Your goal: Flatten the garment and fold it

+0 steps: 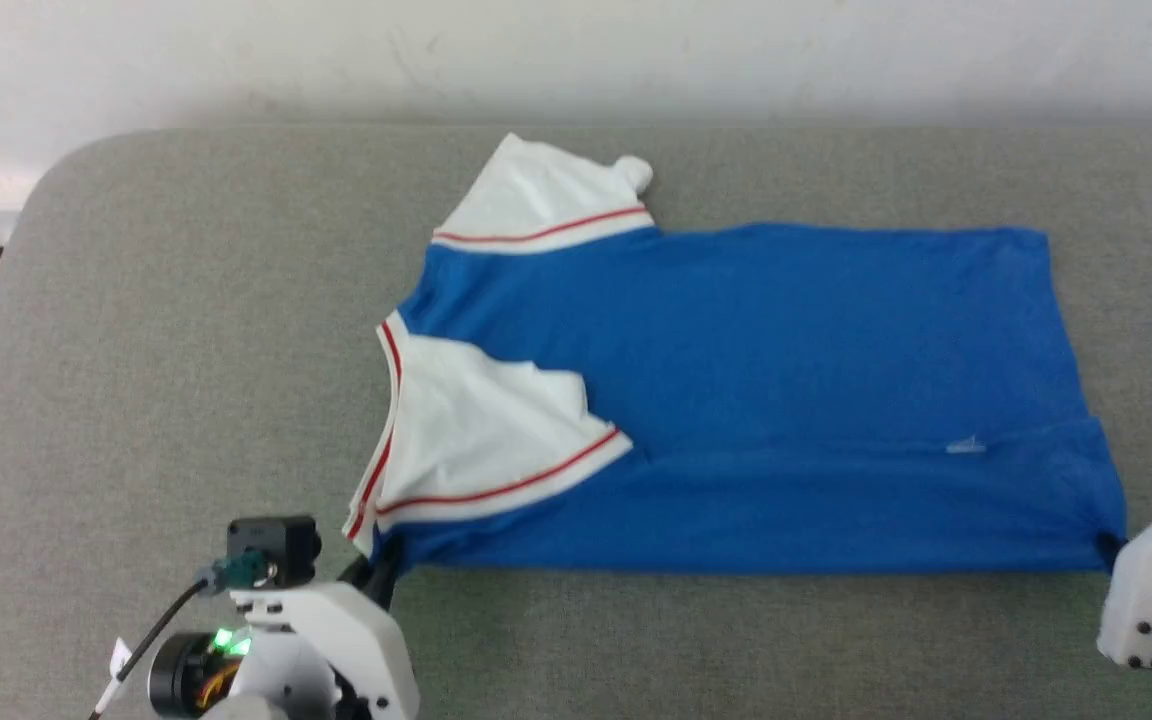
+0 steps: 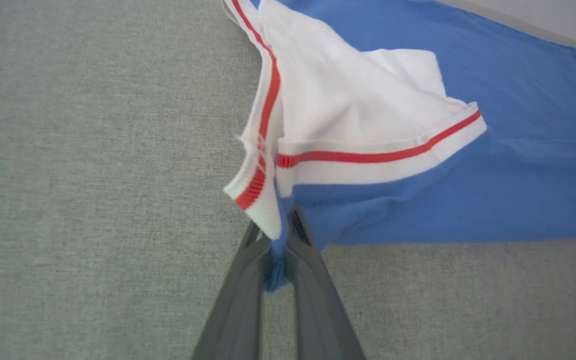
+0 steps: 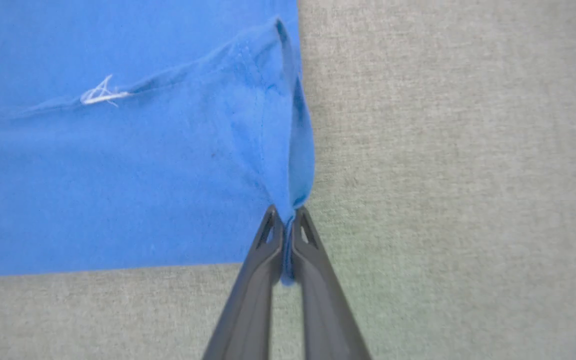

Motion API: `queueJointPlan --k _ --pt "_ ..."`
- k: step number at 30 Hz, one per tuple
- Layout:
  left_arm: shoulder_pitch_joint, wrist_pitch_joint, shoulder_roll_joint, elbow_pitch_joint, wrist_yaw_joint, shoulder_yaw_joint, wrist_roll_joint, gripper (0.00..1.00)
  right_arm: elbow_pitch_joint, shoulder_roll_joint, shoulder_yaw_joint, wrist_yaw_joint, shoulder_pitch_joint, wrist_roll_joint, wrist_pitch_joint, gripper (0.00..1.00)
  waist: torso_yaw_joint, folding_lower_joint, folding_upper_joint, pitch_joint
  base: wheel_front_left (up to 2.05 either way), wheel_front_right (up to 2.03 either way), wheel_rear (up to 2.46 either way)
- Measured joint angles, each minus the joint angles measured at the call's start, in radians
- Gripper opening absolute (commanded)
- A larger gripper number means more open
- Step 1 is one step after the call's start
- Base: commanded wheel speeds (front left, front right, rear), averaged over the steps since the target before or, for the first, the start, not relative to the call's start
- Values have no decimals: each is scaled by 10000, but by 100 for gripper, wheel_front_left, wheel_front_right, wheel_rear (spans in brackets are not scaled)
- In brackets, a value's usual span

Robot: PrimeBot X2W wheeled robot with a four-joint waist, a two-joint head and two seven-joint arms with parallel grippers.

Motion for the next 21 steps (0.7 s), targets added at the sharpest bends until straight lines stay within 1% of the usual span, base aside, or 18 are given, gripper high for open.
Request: queueJointPlan --k 5,9,13,17,18,19,20,21 --pt "884 669 370 -556 -2 -71 -610 0 -1164 -410 -140 0 860 349 859 0 -61 -2 0 -535 0 0 0" --pt "1548 1233 692 -905 10 -228 -947 0 -1829 -405 -257 0 1619 481 1363 0 -104 -3 0 -834 0 0 0" --pt "1849 1337 662 -918 15 -330 -1162 0 -1896 -267 -349 0 2088 470 1476 0 -122 -2 0 -892 0 0 0" --pt "1841 1137 424 -499 -31 -405 -1145 0 -1459 -46 -332 0 2146 407 1344 0 -86 -1 0 -825 0 0 0" --pt "1832 1053 355 -362 -102 -449 -1120 44 -1298 -36 -316 0 2146 320 1208 0 -72 -2 0 -814 0 0 0" --pt "1813 974 301 -222 -128 -497 -1072 100 -1162 -38 -291 0 2144 213 1035 67 -58 -1 0 -808 0 0 0" --pt "1800 884 238 -84 -148 -518 -1022 100 -1026 -52 -245 -2 2139 150 872 100 -44 -1 0 -810 0 0 0" --pt "1774 807 221 40 -207 -568 -961 100 -917 -79 -134 -2 2136 98 690 100 -33 -1 0 -823 0 0 0"
